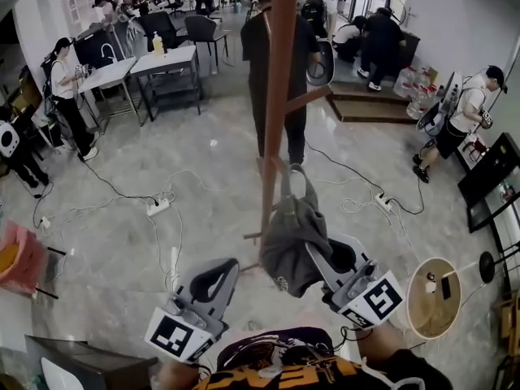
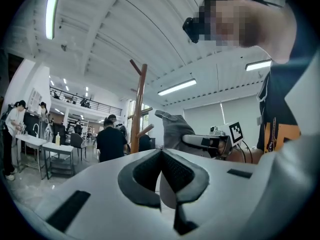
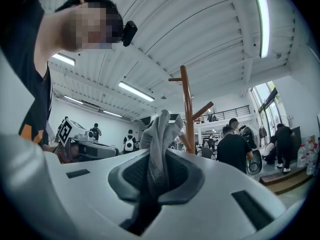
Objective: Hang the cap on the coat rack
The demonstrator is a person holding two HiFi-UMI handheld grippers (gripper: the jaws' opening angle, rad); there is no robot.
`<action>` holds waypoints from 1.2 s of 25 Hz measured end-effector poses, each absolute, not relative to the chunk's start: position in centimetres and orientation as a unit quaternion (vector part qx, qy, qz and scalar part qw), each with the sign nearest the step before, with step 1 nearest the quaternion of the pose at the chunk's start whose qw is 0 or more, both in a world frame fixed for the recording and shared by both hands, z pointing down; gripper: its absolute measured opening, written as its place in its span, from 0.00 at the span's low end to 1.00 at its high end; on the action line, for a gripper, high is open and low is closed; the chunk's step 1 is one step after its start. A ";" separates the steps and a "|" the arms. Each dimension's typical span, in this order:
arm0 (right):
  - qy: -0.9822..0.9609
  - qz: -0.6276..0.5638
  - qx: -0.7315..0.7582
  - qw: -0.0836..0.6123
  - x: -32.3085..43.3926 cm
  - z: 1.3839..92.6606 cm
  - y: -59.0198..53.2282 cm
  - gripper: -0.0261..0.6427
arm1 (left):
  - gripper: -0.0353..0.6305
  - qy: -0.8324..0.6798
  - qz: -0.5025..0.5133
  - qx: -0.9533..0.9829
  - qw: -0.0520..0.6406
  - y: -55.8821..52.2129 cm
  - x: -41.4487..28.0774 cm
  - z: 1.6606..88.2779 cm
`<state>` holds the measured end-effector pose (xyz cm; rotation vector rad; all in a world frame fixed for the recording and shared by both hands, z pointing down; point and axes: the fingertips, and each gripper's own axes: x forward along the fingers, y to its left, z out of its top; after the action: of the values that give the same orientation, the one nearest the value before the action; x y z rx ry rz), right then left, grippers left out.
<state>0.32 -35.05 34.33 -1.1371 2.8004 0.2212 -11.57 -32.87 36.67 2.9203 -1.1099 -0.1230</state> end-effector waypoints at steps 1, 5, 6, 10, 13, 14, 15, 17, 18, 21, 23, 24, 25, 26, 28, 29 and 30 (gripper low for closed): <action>0.922 0.071 -0.378 0.054 0.2 34.4 -35.8 0.11 | 0.09 -0.352 -0.036 0.935 0.008 -33.8 -11.8 36.8; 0.923 0.061 -0.377 0.044 0.8 36.0 -37.0 0.11 | 0.09 -0.350 -0.036 0.936 0.000 -35.4 -11.2 37.6; 0.925 0.057 -0.373 0.042 1.0 36.5 -37.2 0.11 | 0.09 -0.353 -0.038 0.935 -0.001 -35.8 -10.9 37.8; 0.933 0.044 -0.355 0.036 1.3 37.4 -38.9 0.11 | 0.09 -0.365 -0.042 0.930 0.002 -37.7 -10.1 37.7; 0.936 0.036 -0.349 0.032 1.2 37.3 -40.6 0.11 | 0.09 -0.369 -0.036 0.929 0.006 -39.1 -10.0 37.3; 0.937 0.033 -0.347 0.032 1.1 37.3 -41.0 0.11 | 0.09 -0.371 -0.033 0.928 0.008 -39.5 -10.1 37.3; 0.938 0.032 -0.345 0.032 1.0 37.4 -41.3 0.11 | 0.09 -0.374 -0.032 0.927 0.012 -39.7 -10.1 37.4; 0.940 0.030 -0.337 0.032 0.8 37.6 -41.8 0.11 | 0.09 -0.381 -0.028 0.924 0.014 -40.1 -10.2 37.6; 0.942 0.029 -0.334 0.031 0.6 37.7 -42.2 0.11 | 0.09 -0.383 -0.025 0.923 0.013 -40.3 -10.3 37.6; 0.943 0.025 -0.330 0.030 0.6 38.1 -43.2 0.11 | 0.09 -0.390 -0.021 0.921 0.012 -40.7 -10.3 37.8; 0.943 0.024 -0.330 0.030 1.0 38.8 -43.7 0.11 | 0.09 -0.393 -0.020 0.919 0.013 -40.6 -10.0 38.1; 0.943 0.022 -0.330 0.029 1.1 39.2 -43.8 0.11 | 0.09 -0.395 -0.019 0.918 0.013 -40.5 -9.9 38.2; 0.943 0.020 -0.331 0.028 1.2 39.6 -44.0 0.11 | 0.09 -0.397 -0.019 0.917 0.013 -40.4 -9.9 38.3; 0.943 0.017 -0.331 0.027 1.3 40.0 -44.2 0.11 | 0.09 -0.400 -0.018 0.916 0.013 -40.2 -9.9 38.4; 0.943 0.011 -0.332 0.026 1.3 40.4 -44.7 0.11 | 0.09 -0.404 -0.018 0.914 0.012 -39.9 -10.1 38.1; 0.943 0.009 -0.333 0.026 1.3 40.6 -44.9 0.11 | 0.09 -0.406 -0.019 0.914 0.012 -39.8 -10.2 37.9; 0.942 0.007 -0.334 0.024 1.3 41.1 -45.2 0.11 | 0.09 -0.408 -0.019 0.913 0.011 -39.6 -10.2 37.8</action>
<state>1.26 -45.17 41.08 -1.0326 2.9152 0.0226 -10.24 -39.57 37.84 2.8476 -1.2732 -0.0590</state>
